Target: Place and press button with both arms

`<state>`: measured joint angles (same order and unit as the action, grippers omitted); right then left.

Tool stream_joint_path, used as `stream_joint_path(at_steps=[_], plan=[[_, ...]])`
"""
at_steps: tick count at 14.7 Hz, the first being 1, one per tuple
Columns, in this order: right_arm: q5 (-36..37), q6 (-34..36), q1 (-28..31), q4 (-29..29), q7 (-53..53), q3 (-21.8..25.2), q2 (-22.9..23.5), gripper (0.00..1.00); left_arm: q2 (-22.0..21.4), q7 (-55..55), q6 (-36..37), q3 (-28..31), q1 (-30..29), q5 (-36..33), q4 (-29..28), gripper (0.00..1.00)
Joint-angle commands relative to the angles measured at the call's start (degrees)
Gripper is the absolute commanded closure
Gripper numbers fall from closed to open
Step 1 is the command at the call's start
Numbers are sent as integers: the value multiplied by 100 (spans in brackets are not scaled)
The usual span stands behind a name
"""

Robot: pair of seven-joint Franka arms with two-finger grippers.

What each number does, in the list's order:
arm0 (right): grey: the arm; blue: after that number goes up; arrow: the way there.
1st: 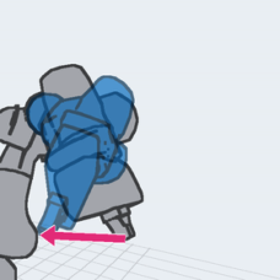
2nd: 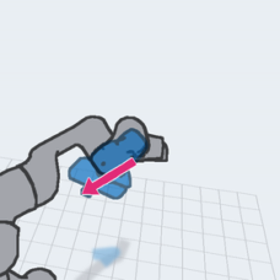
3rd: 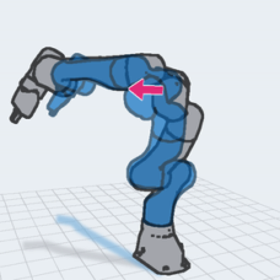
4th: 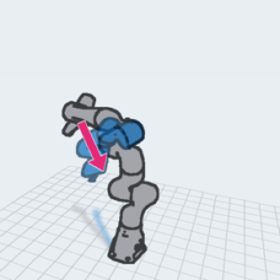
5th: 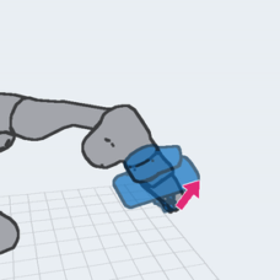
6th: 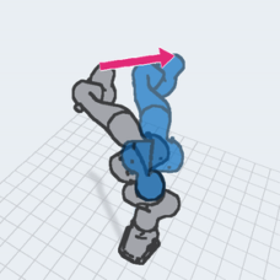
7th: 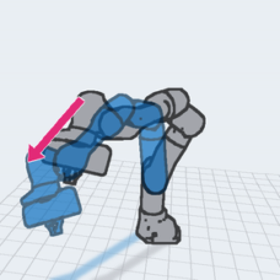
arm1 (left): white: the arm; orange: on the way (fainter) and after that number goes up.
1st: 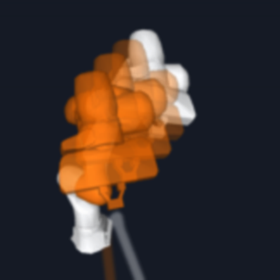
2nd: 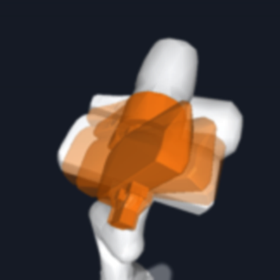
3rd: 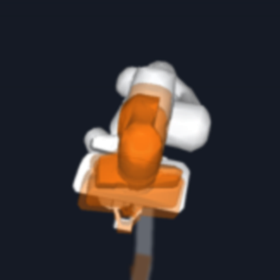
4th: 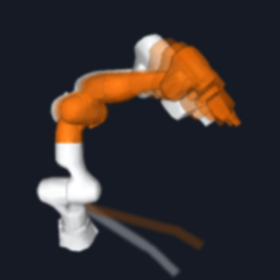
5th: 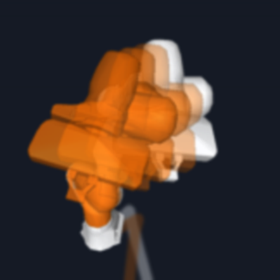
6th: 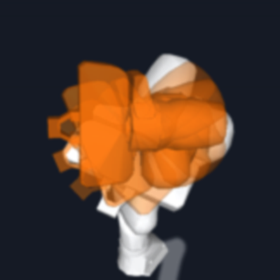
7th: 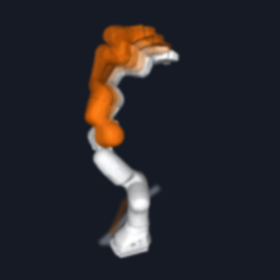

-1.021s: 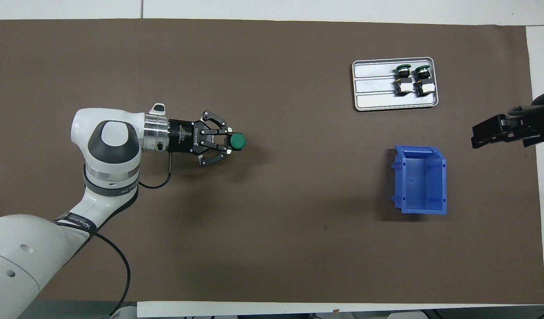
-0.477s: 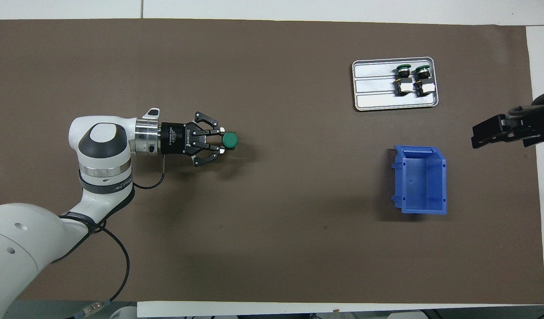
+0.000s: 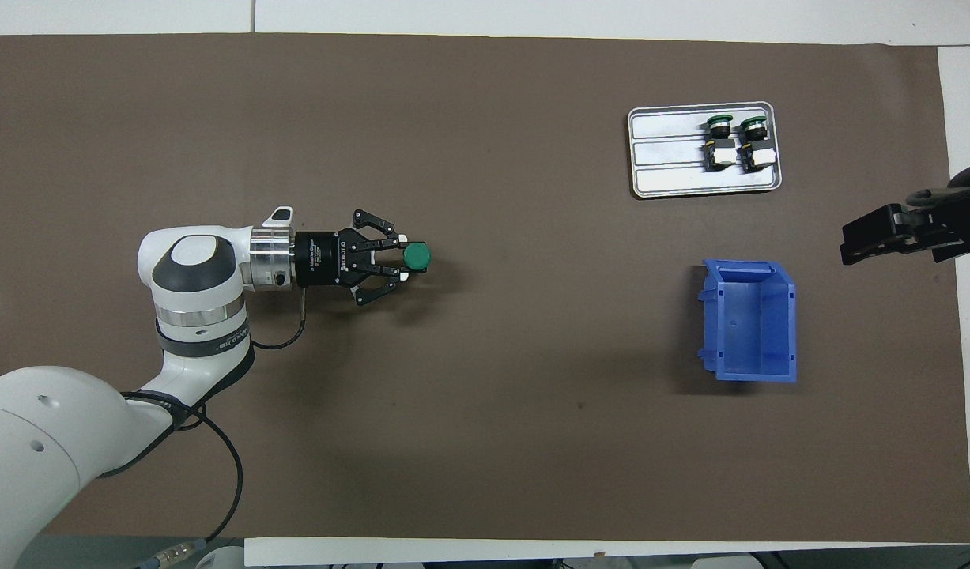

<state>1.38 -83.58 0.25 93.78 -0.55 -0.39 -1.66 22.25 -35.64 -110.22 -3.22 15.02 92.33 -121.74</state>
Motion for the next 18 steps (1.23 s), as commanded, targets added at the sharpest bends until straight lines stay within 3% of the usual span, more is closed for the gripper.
stream_joint_path(at_steps=[1, 8, 18], plan=[[-33, -9, 54, 132, 108, -32, -124, 2, -54, 223, -96, 32, 167, 180, -165, 78], [-33, -9, 54, 132, 108, -32, -124, 2, -54, 435, -184, 41, 194, 268, -315, 77], [-33, -9, 54, 132, 108, -32, -124, 2, -54, 452, -307, 41, 326, 268, -315, 65]])
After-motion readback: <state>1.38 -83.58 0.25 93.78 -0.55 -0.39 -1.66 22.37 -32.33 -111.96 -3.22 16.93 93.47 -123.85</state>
